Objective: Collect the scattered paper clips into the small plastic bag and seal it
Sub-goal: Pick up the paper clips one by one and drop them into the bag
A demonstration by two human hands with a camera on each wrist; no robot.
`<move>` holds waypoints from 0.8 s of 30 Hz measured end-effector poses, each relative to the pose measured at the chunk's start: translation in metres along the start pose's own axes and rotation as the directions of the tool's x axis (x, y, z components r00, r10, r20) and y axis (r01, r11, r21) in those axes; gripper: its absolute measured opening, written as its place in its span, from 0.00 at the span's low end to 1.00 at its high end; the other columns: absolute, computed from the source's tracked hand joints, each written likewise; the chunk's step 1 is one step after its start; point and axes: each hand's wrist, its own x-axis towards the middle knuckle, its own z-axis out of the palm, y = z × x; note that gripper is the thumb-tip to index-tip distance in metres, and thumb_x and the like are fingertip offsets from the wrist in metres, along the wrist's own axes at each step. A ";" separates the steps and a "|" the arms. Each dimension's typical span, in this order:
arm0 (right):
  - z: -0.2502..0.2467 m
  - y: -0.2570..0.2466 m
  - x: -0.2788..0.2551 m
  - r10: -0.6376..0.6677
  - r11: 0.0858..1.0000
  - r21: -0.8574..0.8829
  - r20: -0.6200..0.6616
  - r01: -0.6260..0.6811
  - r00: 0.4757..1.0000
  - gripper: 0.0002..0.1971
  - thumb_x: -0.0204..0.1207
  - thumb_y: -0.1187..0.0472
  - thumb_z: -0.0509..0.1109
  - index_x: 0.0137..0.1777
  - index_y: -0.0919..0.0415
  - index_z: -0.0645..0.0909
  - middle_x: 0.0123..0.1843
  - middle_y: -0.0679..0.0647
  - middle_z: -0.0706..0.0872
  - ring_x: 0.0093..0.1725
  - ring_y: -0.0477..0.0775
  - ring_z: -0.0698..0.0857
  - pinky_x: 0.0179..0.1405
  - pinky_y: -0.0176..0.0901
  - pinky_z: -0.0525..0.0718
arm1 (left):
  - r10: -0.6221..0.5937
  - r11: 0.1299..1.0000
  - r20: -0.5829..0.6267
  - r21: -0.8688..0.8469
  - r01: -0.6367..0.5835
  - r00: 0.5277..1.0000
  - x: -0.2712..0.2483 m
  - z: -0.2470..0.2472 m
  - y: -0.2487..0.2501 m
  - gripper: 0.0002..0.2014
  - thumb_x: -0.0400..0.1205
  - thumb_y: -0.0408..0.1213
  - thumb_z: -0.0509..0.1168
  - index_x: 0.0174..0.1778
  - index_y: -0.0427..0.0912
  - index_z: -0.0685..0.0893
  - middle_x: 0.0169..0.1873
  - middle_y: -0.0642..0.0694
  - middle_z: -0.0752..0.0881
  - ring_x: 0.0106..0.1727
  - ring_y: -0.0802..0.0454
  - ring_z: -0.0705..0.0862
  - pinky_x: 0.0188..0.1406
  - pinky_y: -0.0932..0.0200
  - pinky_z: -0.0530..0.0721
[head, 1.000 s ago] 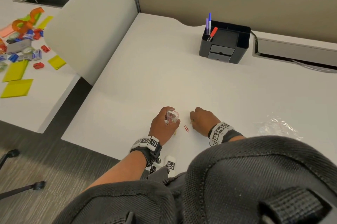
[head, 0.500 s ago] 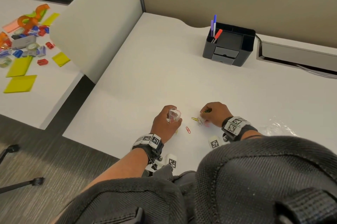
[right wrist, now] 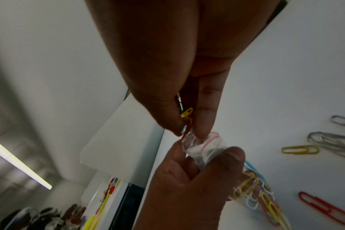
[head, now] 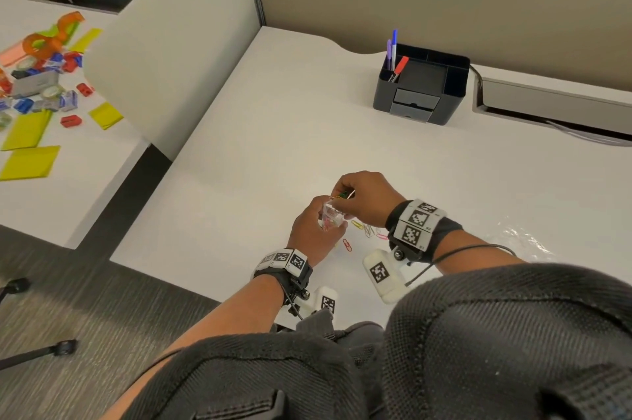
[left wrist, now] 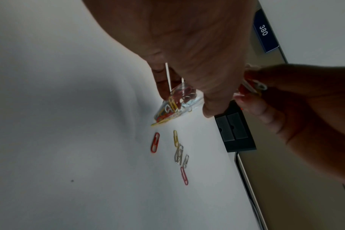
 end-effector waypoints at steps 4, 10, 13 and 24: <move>0.001 -0.006 0.003 -0.046 0.990 -0.130 0.022 0.049 0.999 0.07 0.75 0.62 0.69 0.50 0.59 0.87 0.49 0.52 0.89 0.47 0.52 0.86 0.47 0.44 0.86 | 0.001 1.000 -0.003 -0.012 -0.001 1.000 -0.001 0.002 0.000 0.23 0.77 0.46 0.71 0.67 0.52 0.75 0.52 0.54 0.86 0.48 0.56 0.84 0.42 0.69 0.77; -0.002 -0.010 0.001 -0.097 0.950 -0.287 0.102 0.123 0.990 0.13 0.76 0.62 0.65 0.56 0.57 0.87 0.51 0.51 0.91 0.51 0.53 0.87 0.53 0.49 0.86 | 0.012 0.999 -0.013 -0.050 -0.012 1.000 -0.003 0.005 -0.001 0.22 0.76 0.46 0.71 0.66 0.53 0.75 0.52 0.55 0.86 0.52 0.56 0.83 0.45 0.64 0.77; -0.006 -0.011 -0.001 -0.110 0.954 -0.272 0.060 0.123 0.992 0.14 0.77 0.64 0.63 0.55 0.57 0.88 0.51 0.51 0.91 0.50 0.53 0.87 0.53 0.48 0.86 | 0.022 0.999 -0.018 -0.043 -0.023 1.000 -0.002 0.005 0.000 0.23 0.76 0.44 0.72 0.67 0.53 0.75 0.50 0.56 0.84 0.50 0.58 0.83 0.44 0.72 0.77; 0.002 0.069 -0.017 0.340 0.854 -0.442 0.074 -0.275 0.938 0.22 0.76 0.46 0.72 0.64 0.59 0.79 0.61 0.55 0.85 0.61 0.57 0.82 0.57 0.46 0.79 | 0.069 0.996 -0.013 -0.053 -0.070 0.998 0.005 0.000 -0.005 0.22 0.75 0.38 0.73 0.65 0.55 0.77 0.51 0.57 0.84 0.48 0.58 0.83 0.44 0.75 0.77</move>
